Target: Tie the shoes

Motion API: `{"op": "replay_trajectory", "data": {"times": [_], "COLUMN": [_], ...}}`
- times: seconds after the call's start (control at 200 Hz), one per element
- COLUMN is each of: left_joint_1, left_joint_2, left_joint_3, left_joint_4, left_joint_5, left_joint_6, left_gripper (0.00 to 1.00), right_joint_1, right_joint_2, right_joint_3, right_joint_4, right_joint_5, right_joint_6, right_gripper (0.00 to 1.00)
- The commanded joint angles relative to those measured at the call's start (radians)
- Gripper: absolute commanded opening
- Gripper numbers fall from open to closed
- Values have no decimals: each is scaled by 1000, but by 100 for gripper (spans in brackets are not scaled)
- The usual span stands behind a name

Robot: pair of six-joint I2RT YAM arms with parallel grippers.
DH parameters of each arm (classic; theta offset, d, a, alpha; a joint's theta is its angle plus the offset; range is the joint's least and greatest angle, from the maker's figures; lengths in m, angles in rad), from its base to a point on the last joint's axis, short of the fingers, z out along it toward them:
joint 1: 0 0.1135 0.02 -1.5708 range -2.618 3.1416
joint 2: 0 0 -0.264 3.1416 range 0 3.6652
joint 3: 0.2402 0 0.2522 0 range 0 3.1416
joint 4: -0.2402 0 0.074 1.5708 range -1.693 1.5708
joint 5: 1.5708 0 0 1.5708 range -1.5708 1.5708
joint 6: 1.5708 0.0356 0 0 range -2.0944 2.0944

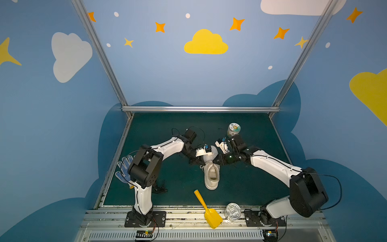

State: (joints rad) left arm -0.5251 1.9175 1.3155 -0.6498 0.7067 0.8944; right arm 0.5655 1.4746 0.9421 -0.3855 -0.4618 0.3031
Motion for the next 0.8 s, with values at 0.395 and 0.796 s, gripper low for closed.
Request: {"op": "replay_trajectory", "data": {"times": [0.395,0.796], "left_joint_1": [30,22], "left_joint_2": [-72,-93], "left_joint_3": [-33,-35], "left_joint_4": [-9,-25], "left_joint_5": [-65,-178], "left_joint_6": [8,-9], "left_gripper": [3,3], "right_joint_1": [-5,-1], "right_joint_2": [6,16], "right_joint_3": [-3,-2], "right_joint_4": [-65,-66], "right_joint_5": [35,42], "right_joint_6": [-4,-4], "right_gripper": [23,22]}}
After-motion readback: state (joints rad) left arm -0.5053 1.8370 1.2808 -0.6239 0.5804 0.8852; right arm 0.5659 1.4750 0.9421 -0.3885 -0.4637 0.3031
